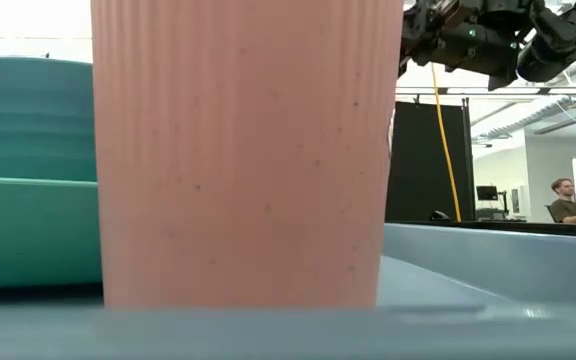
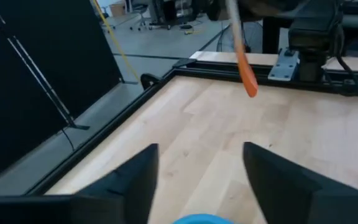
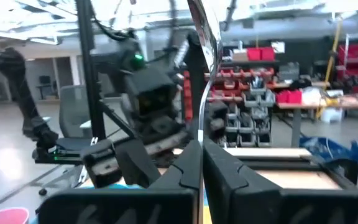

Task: Set up tray
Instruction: Put the orange spoon in between the yellow knife and the orange fork on the yellow napkin on the blue serving tray

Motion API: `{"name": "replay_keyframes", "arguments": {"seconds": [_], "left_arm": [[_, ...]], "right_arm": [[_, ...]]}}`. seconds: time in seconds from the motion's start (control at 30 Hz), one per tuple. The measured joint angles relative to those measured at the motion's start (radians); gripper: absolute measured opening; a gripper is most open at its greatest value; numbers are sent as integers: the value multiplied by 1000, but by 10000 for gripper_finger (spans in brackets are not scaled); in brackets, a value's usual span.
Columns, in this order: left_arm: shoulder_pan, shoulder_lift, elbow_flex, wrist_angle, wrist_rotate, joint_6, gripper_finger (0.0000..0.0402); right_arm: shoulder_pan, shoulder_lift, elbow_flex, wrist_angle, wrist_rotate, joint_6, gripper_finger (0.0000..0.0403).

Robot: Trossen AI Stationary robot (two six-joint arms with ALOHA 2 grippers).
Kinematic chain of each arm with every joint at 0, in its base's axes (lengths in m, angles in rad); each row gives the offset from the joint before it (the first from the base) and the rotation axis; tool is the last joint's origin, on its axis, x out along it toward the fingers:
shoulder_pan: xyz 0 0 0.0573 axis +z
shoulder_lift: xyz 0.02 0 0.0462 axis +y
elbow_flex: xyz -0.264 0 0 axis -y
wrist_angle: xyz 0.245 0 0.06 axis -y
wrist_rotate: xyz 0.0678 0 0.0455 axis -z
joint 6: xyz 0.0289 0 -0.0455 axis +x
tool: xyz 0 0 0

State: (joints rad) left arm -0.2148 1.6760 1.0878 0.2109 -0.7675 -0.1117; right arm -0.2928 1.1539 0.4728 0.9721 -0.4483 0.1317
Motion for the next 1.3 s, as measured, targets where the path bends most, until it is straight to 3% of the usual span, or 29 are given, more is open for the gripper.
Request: {"name": "replay_keyframes", "arguments": {"seconds": [0.17,0.33,0.5,0.8,1.03,1.3], "left_arm": [[8,18,0,67,86,-2,305],[10,18,0,136,213,10,329],[14,18,0,145,236,7,303],[18,19,0,206,368,41,243],[35,20,0,229,387,24,222],[72,88,1,316,481,0,205]], "right_arm": [[41,0,0,18,3,-62,0],[77,0,0,32,32,-98,0],[115,0,0,74,52,-106,0],[166,1,0,119,54,-112,0],[171,7,0,143,54,-86,0],[181,6,0,146,55,-80,0]]}}
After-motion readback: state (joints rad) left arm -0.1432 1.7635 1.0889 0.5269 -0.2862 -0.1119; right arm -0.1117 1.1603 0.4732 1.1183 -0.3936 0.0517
